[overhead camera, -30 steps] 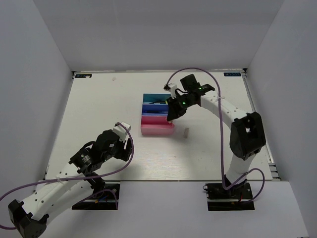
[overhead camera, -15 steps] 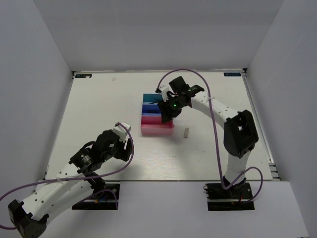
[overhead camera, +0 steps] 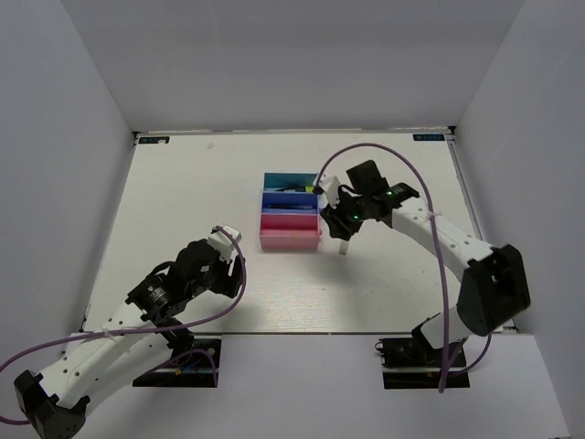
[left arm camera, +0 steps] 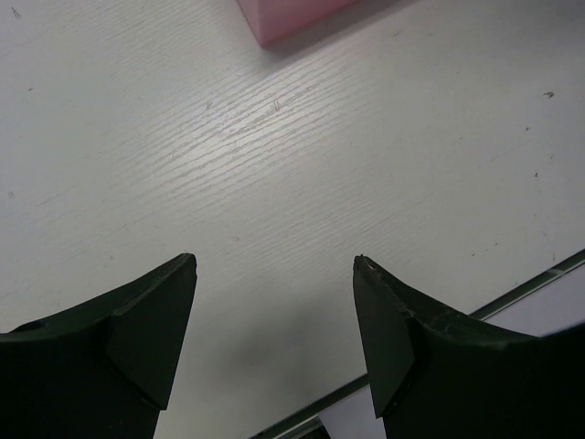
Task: Sort the stationery into containers
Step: Place the stationery in the storage box, then pick up the stationery from the center of the board.
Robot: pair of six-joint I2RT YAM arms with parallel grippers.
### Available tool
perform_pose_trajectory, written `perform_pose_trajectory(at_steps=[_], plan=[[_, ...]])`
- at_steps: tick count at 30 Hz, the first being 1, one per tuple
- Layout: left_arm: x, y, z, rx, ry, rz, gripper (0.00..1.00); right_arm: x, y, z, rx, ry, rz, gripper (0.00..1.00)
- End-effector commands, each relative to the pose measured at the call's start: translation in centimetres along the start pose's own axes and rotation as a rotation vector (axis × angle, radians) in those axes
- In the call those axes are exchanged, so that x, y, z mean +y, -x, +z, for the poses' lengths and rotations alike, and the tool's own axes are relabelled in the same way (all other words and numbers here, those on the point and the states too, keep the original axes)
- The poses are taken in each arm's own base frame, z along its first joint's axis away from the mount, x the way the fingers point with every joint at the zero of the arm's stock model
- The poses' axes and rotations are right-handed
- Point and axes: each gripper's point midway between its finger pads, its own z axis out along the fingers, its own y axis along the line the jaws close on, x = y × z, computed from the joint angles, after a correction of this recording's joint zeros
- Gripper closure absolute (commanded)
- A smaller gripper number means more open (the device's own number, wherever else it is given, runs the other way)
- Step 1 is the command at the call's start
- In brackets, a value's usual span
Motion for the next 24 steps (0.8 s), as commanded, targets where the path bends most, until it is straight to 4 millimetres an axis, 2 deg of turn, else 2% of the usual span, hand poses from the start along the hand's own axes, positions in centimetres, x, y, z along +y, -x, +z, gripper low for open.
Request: perform_pose_trajectory(at_steps=[1, 2, 3, 7, 9, 10, 11, 14, 17, 20, 24], plan=[[-0.2, -0.3, -0.1, 0.009, -0.019, 0.008, 0.21, -2.7, -1.2, -1.8, -0.034, -0.112, -0.26, 0.46], [-0.3, -0.4, 0.0, 0.014, -0.023, 0.009, 0.21, -2.5, -2.5, -1.9, -0.004, -0.111, -0.255, 0.38], [-0.3, -0.3, -0.1, 0.014, -0.023, 0.009, 0.21, -3.3, -3.2, -2.2, 0.011, -0.133, -0.229, 0.33], [-0.3, -0.3, 0.0, 0.011, -0.024, 0.009, 0.21, -4.6, -5.4, -1.6, 0.094, -0.193, -0.142, 0.31], [-0.3, -0.4, 0.0, 0.014, -0.025, 0.008, 0.21, -5.1, -7.1, -0.6, 0.183, -0.228, 0.04, 0.43], [-0.3, -0.4, 0.0, 0.016, -0.024, 0.009, 0.21, -5.2, -7.0, 0.0, 0.201, -0.247, 0.172, 0.48], [-0.3, -0.4, -0.1, 0.014, -0.025, 0.011, 0.21, -5.1, -7.8, 0.4, 0.261, -0.248, 0.232, 0.53], [-0.4, -0.5, 0.0, 0.019, -0.026, 0.011, 0.21, -4.0, -6.8, 1.4, 0.255, -0.205, 0.416, 0.57], [-0.2, -0.5, 0.0, 0.02, -0.02, 0.011, 0.21, -3.2, -6.9, 2.7, 0.294, -0.188, 0.59, 0.58], [-0.2, -0.5, 0.0, 0.02, -0.021, 0.01, 0.21, -2.9, -6.8, 3.4, 0.298, -0.175, 0.664, 0.51], [-0.4, -0.4, 0.0, 0.016, -0.028, 0.015, 0.21, -3.2, -7.8, 4.1, 0.316, -0.208, 0.698, 0.5]])
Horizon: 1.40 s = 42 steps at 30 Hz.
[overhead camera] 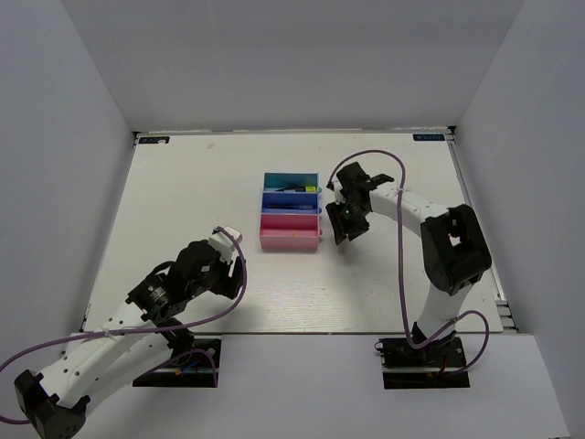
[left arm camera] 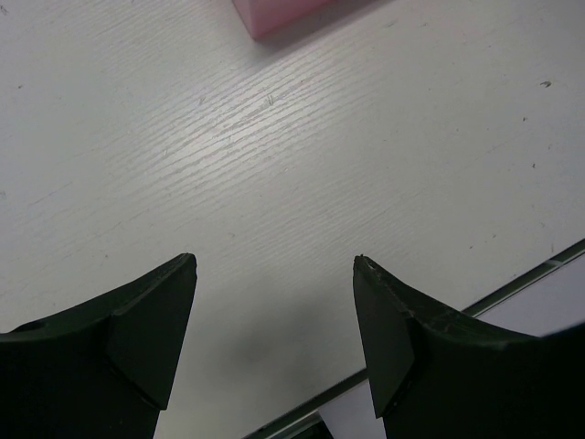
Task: Sort the stationery into containers
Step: Pick up the stationery from the center of the board, then place the stationery in the storage box.
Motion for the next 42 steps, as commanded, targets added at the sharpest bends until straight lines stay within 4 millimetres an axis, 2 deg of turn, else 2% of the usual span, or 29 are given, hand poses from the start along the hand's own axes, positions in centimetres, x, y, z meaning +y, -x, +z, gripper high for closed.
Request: perform_pose_trajectory(at_steps=[1, 3, 5, 13, 17, 18, 21, 22, 25, 27, 29, 30, 32, 33, 35, 36, 38, 39, 41, 42], plan=[[-0.1, -0.1, 0.0, 0.0, -0.013, 0.007, 0.21, 0.1, -0.1, 0.4, 0.017, -0.014, 0.108, 0.5], [0.0, -0.5, -0.1, 0.016, -0.009, 0.007, 0.21, -0.7, -0.6, 1.3, 0.039, -0.07, 0.124, 0.5], [-0.1, 0.0, -0.1, 0.0, -0.012, 0.005, 0.21, -1.2, -0.6, 1.7, 0.033, -0.079, 0.146, 0.5], [-0.1, -0.3, 0.0, 0.008, -0.013, 0.007, 0.21, -1.7, -0.7, 3.6, 0.052, -0.105, 0.164, 0.5], [-0.1, -0.2, 0.0, 0.004, -0.011, 0.009, 0.21, -1.9, -1.1, 4.4, 0.073, -0.109, 0.174, 0.69], [-0.1, -0.2, 0.0, 0.005, -0.012, 0.007, 0.21, -1.9, -1.4, 4.6, 0.082, -0.11, 0.175, 0.78], [-0.1, -0.3, 0.0, 0.006, -0.011, 0.007, 0.21, -2.1, -1.8, 4.4, 0.086, -0.112, 0.182, 0.96], [-0.1, -0.3, -0.1, 0.004, -0.011, 0.009, 0.21, -2.6, -1.6, 3.8, 0.068, -0.141, 0.168, 1.0], [-0.1, -0.1, -0.2, -0.004, -0.014, 0.009, 0.21, -2.6, 0.0, 1.4, -0.021, -0.136, 0.1, 1.0], [-0.1, -0.2, -0.1, 0.0, -0.013, 0.008, 0.21, -0.8, 2.5, -1.9, -0.178, -0.047, 0.02, 1.0], [-0.2, -0.2, -0.1, -0.002, -0.018, 0.008, 0.21, 1.2, 3.6, -3.6, -0.256, 0.062, -0.107, 1.0], [-0.2, -0.2, -0.1, 0.0, -0.021, 0.011, 0.21, 3.4, 4.4, -5.7, -0.325, 0.148, -0.182, 1.0], [-0.2, -0.1, -0.1, -0.002, -0.02, 0.011, 0.21, 4.3, 5.3, -7.4, -0.386, 0.199, -0.25, 1.0], [-0.2, -0.1, -0.1, -0.002, -0.02, 0.009, 0.21, 5.5, 5.3, -7.8, -0.39, 0.258, -0.277, 1.0], [-0.1, -0.1, -0.2, -0.004, -0.015, 0.008, 0.21, 6.6, 5.8, -8.4, -0.403, 0.315, -0.293, 1.0], [-0.2, -0.1, -0.1, -0.007, -0.018, 0.01, 0.21, 8.0, 5.7, -8.7, -0.399, 0.388, -0.314, 1.0], [-0.2, -0.1, -0.1, -0.007, -0.017, 0.008, 0.21, 9.4, 6.5, -9.1, -0.402, 0.43, -0.32, 1.0], [-0.2, -0.1, -0.1, -0.007, -0.019, 0.007, 0.21, 10.3, 6.3, -7.9, -0.363, 0.47, -0.323, 1.0], [-0.2, -0.2, -0.1, -0.002, -0.018, 0.011, 0.21, 11.8, 7.3, -8.2, -0.369, 0.488, -0.353, 1.0], [-0.2, -0.2, -0.1, -0.001, -0.019, 0.012, 0.21, 11.9, 7.6, -7.9, -0.365, 0.481, -0.352, 1.0]])
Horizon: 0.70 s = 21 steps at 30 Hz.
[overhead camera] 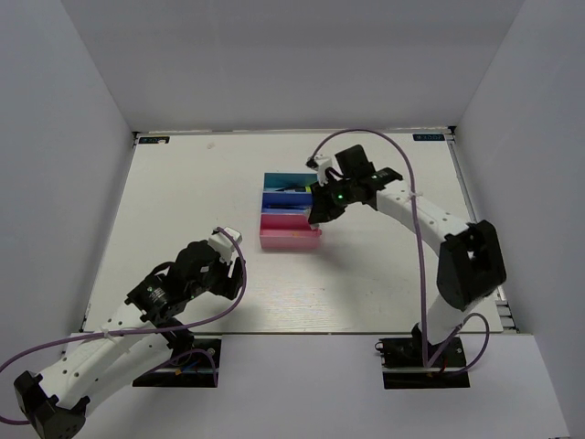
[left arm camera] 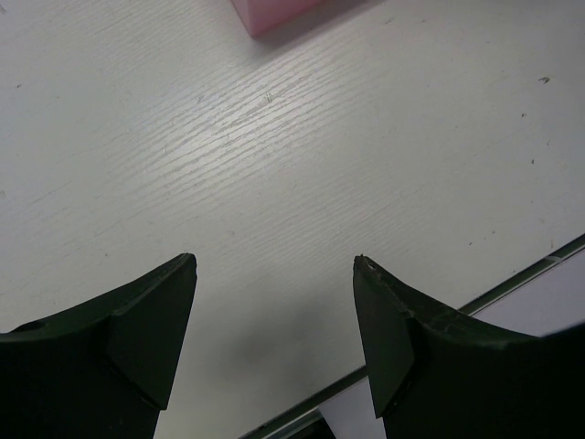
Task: Sort the stationery into containers
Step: Place the stationery in the storage box.
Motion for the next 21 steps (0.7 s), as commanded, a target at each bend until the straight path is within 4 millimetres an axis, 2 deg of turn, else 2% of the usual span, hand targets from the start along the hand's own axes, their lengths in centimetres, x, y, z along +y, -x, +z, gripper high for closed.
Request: perform_pose_trajectory(at_steps=[1, 4, 8, 10, 11, 12, 15, 17, 18, 20, 21], plan=[[-0.1, -0.1, 0.1, 0.001, -0.012, 0.007, 0.21, 2.6, 1.9, 2.6, 0.005, 0.111, -0.065, 1.0], [0.0, -0.1, 0.0, -0.006, -0.009, 0.005, 0.21, 2.2, 2.9, 4.1, 0.023, 0.088, -0.1, 0.99], [0.0, 0.0, 0.0, -0.008, -0.006, 0.007, 0.21, 1.5, 3.1, 5.1, 0.064, 0.036, -0.175, 0.91], [0.0, -0.1, 0.0, -0.005, -0.007, 0.007, 0.21, 0.7, 2.6, 5.5, 0.088, -0.007, -0.207, 0.75], [-0.1, 0.0, 0.0, -0.006, -0.01, 0.008, 0.21, 0.4, 2.2, 5.6, 0.101, -0.013, -0.216, 0.64], [0.0, -0.2, 0.0, 0.0, -0.009, 0.011, 0.21, 0.1, 1.8, 5.7, 0.111, -0.023, -0.214, 0.6], [-0.1, 0.0, 0.0, -0.004, -0.013, 0.013, 0.21, -0.6, 1.5, 5.7, 0.125, -0.058, -0.228, 0.5], [0.0, 0.0, 0.0, -0.006, -0.01, 0.011, 0.21, -0.9, 1.2, 5.7, 0.133, -0.065, -0.229, 0.46], [-0.1, 0.0, 0.0, -0.007, -0.012, 0.012, 0.21, -0.6, 1.3, 5.7, 0.133, -0.06, -0.232, 0.43], [0.0, -0.6, 0.0, 0.015, -0.01, 0.014, 0.21, -0.4, 1.2, 5.6, 0.139, -0.055, -0.231, 0.41], [-0.1, -0.2, 0.1, -0.001, -0.012, 0.011, 0.21, -0.3, 1.3, 5.5, 0.139, -0.053, -0.232, 0.41]])
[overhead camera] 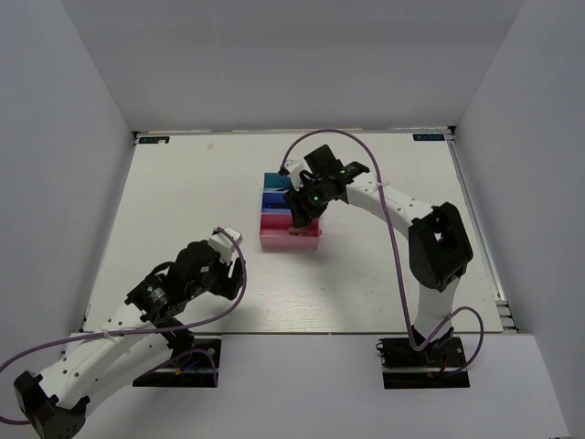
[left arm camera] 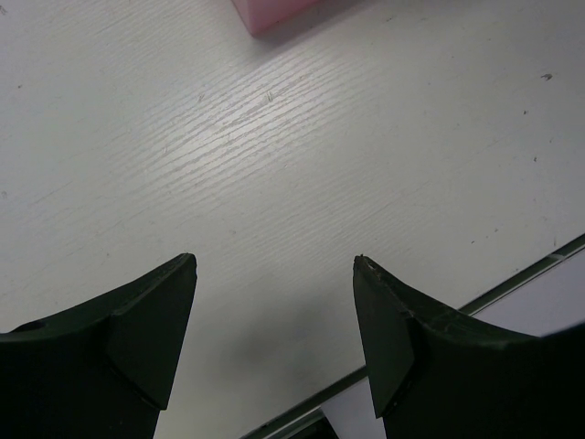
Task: Sort the stationery into containers
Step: Place the stationery in the storage box, then reset both arms
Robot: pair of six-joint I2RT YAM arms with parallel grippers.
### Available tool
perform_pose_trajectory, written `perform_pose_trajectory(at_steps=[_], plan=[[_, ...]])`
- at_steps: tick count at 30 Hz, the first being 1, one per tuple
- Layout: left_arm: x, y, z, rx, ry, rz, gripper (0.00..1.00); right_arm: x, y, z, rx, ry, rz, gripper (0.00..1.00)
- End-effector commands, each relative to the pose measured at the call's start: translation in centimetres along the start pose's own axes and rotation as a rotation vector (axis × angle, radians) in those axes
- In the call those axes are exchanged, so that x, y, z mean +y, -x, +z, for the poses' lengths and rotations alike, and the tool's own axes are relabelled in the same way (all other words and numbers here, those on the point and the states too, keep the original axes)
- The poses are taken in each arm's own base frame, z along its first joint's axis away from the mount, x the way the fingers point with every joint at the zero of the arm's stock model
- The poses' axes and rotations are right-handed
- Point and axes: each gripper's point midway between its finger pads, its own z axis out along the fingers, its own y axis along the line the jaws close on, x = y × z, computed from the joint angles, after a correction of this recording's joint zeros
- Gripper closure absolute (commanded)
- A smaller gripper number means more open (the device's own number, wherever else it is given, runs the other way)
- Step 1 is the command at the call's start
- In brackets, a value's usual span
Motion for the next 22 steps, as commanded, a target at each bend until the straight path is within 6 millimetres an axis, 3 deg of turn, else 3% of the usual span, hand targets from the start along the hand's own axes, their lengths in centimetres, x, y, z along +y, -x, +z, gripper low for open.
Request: perform_pose_trajectory(at_steps=[1, 2, 3, 4, 5, 6, 7, 8, 9, 10, 11, 12, 13, 14, 15, 16, 17, 18, 22], plan=[[-0.1, 0.0, 0.0, -0.008, -0.009, 0.003, 0.21, 0.1, 0.8, -0.8, -0.007, -0.009, -0.029, 0.43], [0.0, 0.0, 0.0, -0.007, -0.006, 0.0, 0.21, 0.8, 1.6, -2.1, -0.039, -0.002, -0.034, 0.5], [0.0, 0.1, 0.0, -0.012, -0.002, -0.002, 0.21, 0.8, 1.4, -2.1, -0.034, 0.002, -0.023, 0.79], [0.2, 0.0, 0.0, -0.012, 0.006, -0.003, 0.24, 1.0, 1.6, -2.6, -0.046, 0.002, -0.004, 0.94], [0.3, 0.0, 0.0, -0.011, 0.011, -0.008, 0.28, 1.4, 2.1, -4.2, -0.085, -0.02, -0.007, 1.0], [0.3, 0.1, 0.0, -0.016, 0.013, -0.013, 0.4, 0.9, 1.7, -4.3, -0.096, -0.055, -0.001, 1.0], [0.5, 0.2, 0.1, -0.024, 0.029, -0.021, 0.92, -0.2, 1.4, -4.7, -0.102, -0.131, 0.01, 1.0], [0.7, 0.3, 0.1, -0.027, 0.044, -0.032, 1.0, -0.1, 2.2, -6.7, -0.186, -0.18, 0.044, 1.0], [0.8, 0.2, 0.1, -0.025, 0.051, -0.035, 1.0, -2.0, 1.3, -7.1, -0.186, -0.288, 0.072, 1.0], [0.9, 0.3, 0.1, -0.029, 0.056, -0.044, 1.0, -1.9, 1.6, -8.4, -0.223, -0.319, 0.074, 0.61], [1.0, 0.4, 0.1, -0.035, 0.061, -0.047, 1.0, -2.3, 0.7, -8.5, -0.216, -0.348, 0.08, 0.37], [1.3, 0.5, 0.1, -0.04, 0.08, -0.064, 0.98, -3.2, 0.3, -10.4, -0.238, -0.444, 0.085, 0.19], [1.5, 0.4, 0.1, -0.041, 0.092, -0.069, 0.85, -3.2, 0.0, -10.8, -0.238, -0.464, 0.087, 0.1], [1.9, 0.5, 0.1, -0.043, 0.121, -0.073, 0.41, -3.9, -0.4, -12.0, -0.252, -0.526, 0.091, 0.1], [2.5, 0.6, -0.1, -0.054, 0.155, -0.091, 0.21, -3.8, -0.7, -13.0, -0.269, -0.553, 0.083, 0.1], [2.8, 0.7, -0.1, -0.056, 0.173, -0.097, 0.08, -4.1, -1.0, -13.4, -0.273, -0.579, 0.087, 0.1], [3.4, 0.8, -0.2, -0.064, 0.208, -0.104, 0.0, -4.8, -1.7, -13.9, -0.28, -0.638, 0.088, 0.1], [3.5, 0.9, -0.2, -0.072, 0.218, -0.108, 0.0, -4.7, -1.8, -15.6, -0.321, -0.675, 0.065, 0.1], [3.8, 1.7, -0.1, -0.081, 0.232, -0.143, 0.0, -5.7, -3.7, -18.1, -0.351, -0.803, 0.055, 0.1]])
